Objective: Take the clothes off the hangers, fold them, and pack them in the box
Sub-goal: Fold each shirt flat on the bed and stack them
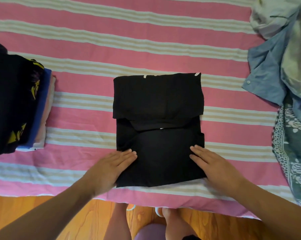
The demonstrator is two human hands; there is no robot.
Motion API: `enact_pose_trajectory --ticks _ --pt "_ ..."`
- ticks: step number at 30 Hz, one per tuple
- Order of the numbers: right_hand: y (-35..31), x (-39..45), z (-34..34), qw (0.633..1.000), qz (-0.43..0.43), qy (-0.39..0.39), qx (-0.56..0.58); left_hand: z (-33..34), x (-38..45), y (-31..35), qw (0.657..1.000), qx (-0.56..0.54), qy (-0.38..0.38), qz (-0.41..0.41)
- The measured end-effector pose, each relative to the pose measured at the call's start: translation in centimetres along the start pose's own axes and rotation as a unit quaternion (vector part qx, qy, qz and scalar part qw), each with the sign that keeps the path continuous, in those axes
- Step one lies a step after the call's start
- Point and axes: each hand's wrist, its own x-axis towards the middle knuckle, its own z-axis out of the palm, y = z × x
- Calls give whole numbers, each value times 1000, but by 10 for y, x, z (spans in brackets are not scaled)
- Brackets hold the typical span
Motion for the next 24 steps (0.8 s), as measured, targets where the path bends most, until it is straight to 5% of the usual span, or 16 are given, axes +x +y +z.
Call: enact_pose_trajectory --ticks 3,8,10,15,20,24 --pt "5 9 -44 955 87 101 264 -40 9 13 961 -225 115 -111" --pt "29 71 -146 736 238 198 602 -141 70 -8 734 -543 267 -309" --pt "47 111 -155 694 278 196 635 -163 105 -28 676 -580 303 -340" --pt "52 168 -118 756 373 162 513 -134 147 -45 670 -511 253 -476" --pt "29 164 -119 760 348 324 442 -120 141 -22 675 -413 379 -479" --pt "39 191 -124 772 374 301 416 -119 149 -26 709 -338 401 -472"
